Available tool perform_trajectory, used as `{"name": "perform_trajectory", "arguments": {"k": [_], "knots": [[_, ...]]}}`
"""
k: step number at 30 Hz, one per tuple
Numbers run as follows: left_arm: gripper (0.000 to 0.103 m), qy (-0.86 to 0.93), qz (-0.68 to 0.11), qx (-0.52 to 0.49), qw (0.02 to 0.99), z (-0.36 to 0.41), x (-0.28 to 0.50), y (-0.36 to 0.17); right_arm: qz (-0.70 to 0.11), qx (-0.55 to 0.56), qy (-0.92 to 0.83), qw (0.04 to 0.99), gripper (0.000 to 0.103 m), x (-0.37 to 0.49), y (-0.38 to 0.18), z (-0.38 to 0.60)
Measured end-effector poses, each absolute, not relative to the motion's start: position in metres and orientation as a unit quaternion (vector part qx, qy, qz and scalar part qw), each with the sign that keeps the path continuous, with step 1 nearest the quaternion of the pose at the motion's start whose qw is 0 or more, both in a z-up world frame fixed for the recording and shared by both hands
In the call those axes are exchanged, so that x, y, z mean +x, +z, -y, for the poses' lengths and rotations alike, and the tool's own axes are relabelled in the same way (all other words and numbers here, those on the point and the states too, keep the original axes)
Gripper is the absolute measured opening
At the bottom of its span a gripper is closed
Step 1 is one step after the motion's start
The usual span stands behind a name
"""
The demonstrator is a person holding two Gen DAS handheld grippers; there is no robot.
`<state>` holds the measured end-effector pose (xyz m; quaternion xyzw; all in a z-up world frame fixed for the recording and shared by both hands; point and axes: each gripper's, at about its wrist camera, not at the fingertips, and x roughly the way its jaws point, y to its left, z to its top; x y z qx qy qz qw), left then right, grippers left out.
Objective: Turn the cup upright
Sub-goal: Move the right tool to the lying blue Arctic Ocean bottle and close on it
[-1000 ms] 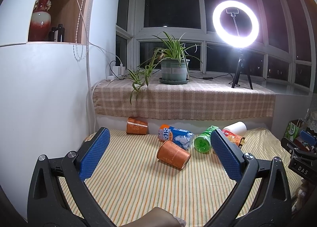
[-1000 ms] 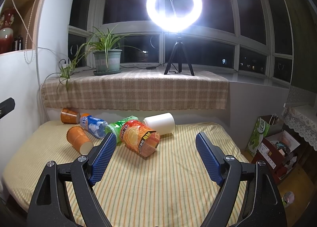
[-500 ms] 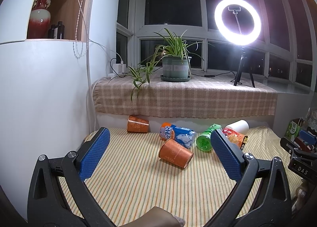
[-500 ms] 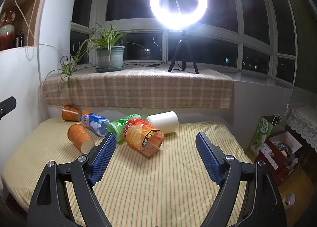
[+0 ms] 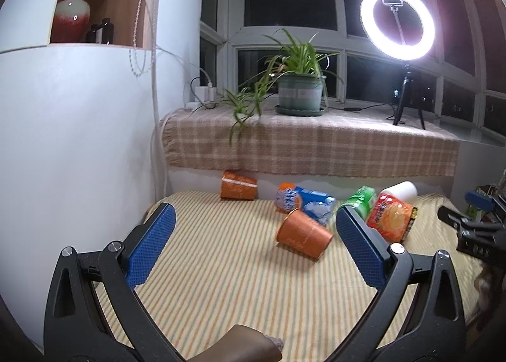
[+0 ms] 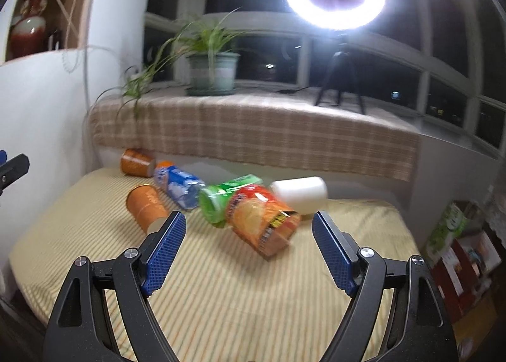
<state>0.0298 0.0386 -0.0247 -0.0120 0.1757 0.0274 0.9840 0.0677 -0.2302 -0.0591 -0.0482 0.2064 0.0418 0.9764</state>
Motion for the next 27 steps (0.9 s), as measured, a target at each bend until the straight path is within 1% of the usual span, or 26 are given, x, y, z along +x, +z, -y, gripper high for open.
{"name": "perform_trajectory", "arguments": {"k": [5,12,27], "knots": [[0.103,0.040,-0.194,-0.010,0.980,-0.055,0.033,-0.035,-0.233,-0.087,0.103,0.963,0.082,0.112,-0.058,0.209],[0.103,0.056,-0.216,-0.015,0.975,-0.076,0.036,-0.050,-0.282,-0.172,0.188,0.925,0.082,0.178,-0.064,0.157],[0.103,0.081,-0.244,-0.024,0.966,-0.105,0.037,-0.067,-0.382,-0.215,0.244,0.865,0.082,0.291,-0.108,0.101]]}}
